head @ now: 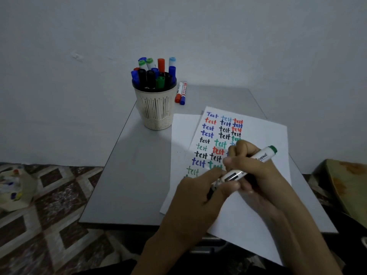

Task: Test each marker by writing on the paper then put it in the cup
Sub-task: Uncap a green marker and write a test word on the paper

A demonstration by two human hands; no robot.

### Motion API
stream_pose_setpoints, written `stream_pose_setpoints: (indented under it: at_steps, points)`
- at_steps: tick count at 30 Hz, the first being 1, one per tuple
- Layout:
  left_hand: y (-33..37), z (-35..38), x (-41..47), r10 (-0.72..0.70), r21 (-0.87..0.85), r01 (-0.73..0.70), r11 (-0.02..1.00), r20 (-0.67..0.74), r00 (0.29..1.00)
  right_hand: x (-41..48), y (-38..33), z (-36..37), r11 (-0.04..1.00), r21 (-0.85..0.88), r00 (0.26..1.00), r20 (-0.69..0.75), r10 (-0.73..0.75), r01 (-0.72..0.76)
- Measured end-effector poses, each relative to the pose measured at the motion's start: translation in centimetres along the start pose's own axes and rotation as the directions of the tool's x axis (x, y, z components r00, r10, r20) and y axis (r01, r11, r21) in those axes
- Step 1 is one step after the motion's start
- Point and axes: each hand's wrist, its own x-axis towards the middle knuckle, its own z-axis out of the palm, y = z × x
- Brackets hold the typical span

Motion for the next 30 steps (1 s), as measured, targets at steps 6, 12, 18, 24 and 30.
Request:
stream_pose_setpoints:
  at_steps: [6, 12, 18, 24, 30]
  points:
    - [-0.3, -0.1, 0.0, -0.059, -0.149, 0.068, 0.987, 0.067, 0.996, 1.0, 0.7, -1.3, 0.986, 0.168, 1.000, 0.025, 0.006, -0.010]
    - [-1.8, -4.5, 0.8, -0.048, 0.119, 0.054, 0.991, -0.048, 0.998, 0.6, -0.9, -2.7, 0.943, 0.276, 0.926, -0.371, -0.076, 0.188]
    - [-6.5, -6.7, 0.9, -0.167, 0.568, 0.207, 0.796, -0.122, 0.978, -0.5, -1.9, -3.0, 0.881, -0.379, 0.863, -0.301, -0.405, 0.282]
    - [-7.1, -6.5, 0.6, -0.135, 0.680, 0.174, 0.713, -0.111, 0.985, -0.7, -0.6, -2.7, 0.181, -0.983, 0.912, -0.048, -0.407, 0.029]
    - [-7.3, -6.4, 0.7, -0.114, 0.670, 0.160, 0.725, -0.113, 0.987, -0.1, 1.9, -2.1, 0.202, -0.979, 0.992, -0.059, -0.114, -0.035]
